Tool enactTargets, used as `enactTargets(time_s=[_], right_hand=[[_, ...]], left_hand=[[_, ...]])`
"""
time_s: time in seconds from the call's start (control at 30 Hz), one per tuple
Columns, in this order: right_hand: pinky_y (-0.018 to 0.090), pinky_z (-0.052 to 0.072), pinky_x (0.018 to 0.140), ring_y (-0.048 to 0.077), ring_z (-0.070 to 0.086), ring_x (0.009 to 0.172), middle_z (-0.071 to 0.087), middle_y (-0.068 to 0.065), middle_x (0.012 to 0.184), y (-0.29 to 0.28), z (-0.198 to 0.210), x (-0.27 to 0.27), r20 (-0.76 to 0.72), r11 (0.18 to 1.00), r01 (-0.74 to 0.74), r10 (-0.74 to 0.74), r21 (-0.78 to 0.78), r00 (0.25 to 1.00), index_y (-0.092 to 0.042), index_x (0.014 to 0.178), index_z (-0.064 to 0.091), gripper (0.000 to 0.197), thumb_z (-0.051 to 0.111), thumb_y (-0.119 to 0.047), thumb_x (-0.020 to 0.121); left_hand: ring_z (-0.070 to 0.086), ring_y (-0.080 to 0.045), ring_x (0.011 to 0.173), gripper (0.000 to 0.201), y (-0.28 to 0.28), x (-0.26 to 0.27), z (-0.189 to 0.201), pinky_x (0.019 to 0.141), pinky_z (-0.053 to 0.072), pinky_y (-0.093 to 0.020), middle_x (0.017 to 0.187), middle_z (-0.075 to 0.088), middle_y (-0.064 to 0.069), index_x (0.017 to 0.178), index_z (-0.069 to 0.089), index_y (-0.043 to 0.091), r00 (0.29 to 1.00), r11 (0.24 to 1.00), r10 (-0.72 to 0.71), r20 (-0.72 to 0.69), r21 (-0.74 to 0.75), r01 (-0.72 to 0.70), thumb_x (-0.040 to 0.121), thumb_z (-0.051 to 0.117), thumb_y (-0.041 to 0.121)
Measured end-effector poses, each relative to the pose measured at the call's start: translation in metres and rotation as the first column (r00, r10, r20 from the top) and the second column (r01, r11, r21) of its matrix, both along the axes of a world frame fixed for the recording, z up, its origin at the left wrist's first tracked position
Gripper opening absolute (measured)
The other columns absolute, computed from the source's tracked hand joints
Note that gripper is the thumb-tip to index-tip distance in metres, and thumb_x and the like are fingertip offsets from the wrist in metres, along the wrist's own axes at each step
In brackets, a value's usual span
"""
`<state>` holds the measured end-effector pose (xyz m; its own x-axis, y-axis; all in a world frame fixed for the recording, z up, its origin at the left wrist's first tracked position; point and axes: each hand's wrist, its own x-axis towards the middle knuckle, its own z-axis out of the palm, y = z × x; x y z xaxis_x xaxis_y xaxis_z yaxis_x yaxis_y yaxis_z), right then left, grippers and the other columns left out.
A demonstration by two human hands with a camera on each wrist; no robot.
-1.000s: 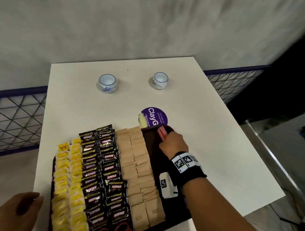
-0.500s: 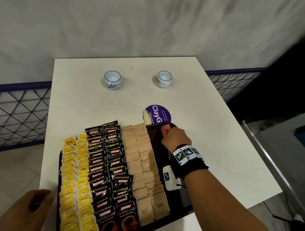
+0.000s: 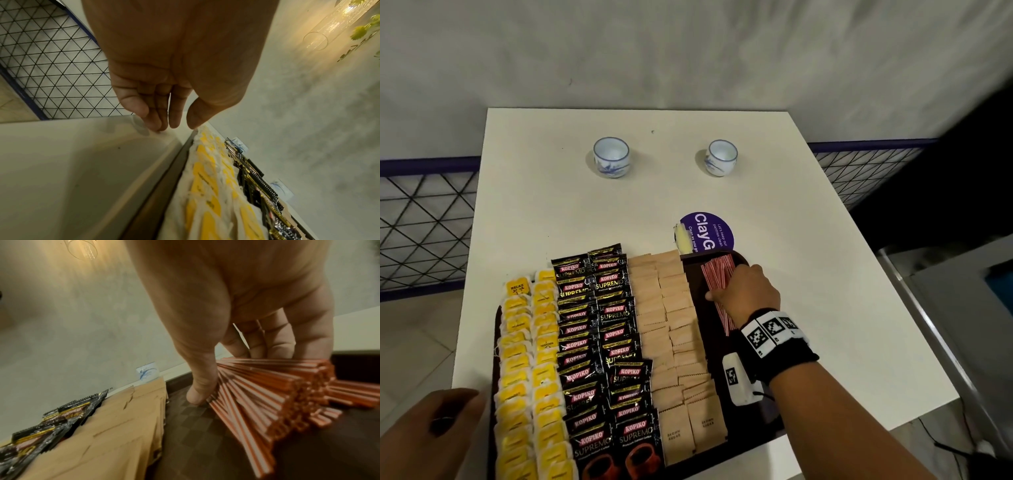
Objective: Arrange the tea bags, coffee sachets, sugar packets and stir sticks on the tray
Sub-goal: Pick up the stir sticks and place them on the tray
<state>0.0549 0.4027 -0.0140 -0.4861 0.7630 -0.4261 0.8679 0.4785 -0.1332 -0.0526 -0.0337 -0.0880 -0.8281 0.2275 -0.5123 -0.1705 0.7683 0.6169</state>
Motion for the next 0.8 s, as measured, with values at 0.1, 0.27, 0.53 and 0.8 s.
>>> enactTargets(time_s=[0.1, 0.27, 0.53, 0.8], right_hand=[[0.041, 0.049, 0.085, 0.029, 0.057, 0.114, 0.051, 0.008, 0.126, -0.001, -0.003, 0.003, -0.046, 0.999, -0.027, 0.029, 0.035, 0.999, -0.012, 0.131, 0.044, 0.078, 0.078, -0.054, 0.076], [0.04, 0.05, 0.08, 0.027, 0.055, 0.115, 0.051, 0.007, 0.127, -0.002, -0.007, 0.006, -0.098, 0.992, -0.073, 0.083, 0.098, 0.992, -0.015, 0.133, 0.04, 0.083, 0.079, -0.056, 0.073], [0.04, 0.05, 0.08, 0.027, 0.054, 0.115, 0.051, 0.007, 0.127, 0.001, -0.011, 0.009, -0.135, 0.991, -0.091, 0.104, 0.099, 0.985, -0.018, 0.134, 0.044, 0.081, 0.074, -0.064, 0.075], [0.04, 0.05, 0.095, 0.02, 0.042, 0.124, 0.044, 0.0, 0.133, 0.012, 0.001, 0.025, -0.263, 0.952, -0.3, 0.306, 0.064, 0.915, -0.026, 0.145, 0.04, 0.081, 0.073, -0.06, 0.078]], left_hand=[[0.057, -0.02, 0.085, 0.007, 0.005, -0.005, 0.007, 0.084, 0.045, -0.037, 0.088, 0.059, -0.003, 0.096, 0.061, 0.019, 0.999, 0.999, -0.037, -0.02, 0.002, 0.037, 0.091, 0.066, 0.019], [0.061, -0.029, 0.091, 0.007, 0.004, 0.0, 0.005, 0.085, 0.05, -0.045, 0.096, 0.064, -0.002, 0.099, 0.063, 0.02, 0.998, 0.998, -0.061, -0.026, -0.02, 0.06, 0.093, 0.067, 0.02], [0.061, -0.031, 0.093, 0.008, 0.005, 0.006, 0.002, 0.091, 0.052, -0.053, 0.099, 0.066, -0.008, 0.097, 0.062, 0.02, 1.0, 1.0, -0.016, -0.025, 0.01, 0.016, 0.093, 0.067, 0.016], [0.061, -0.026, 0.09, 0.032, 0.008, 0.011, 0.018, 0.083, 0.049, -0.042, 0.096, 0.065, 0.001, 0.096, 0.06, 0.027, 1.0, 1.0, 0.001, -0.032, 0.027, 0.0, 0.074, 0.056, 0.05]])
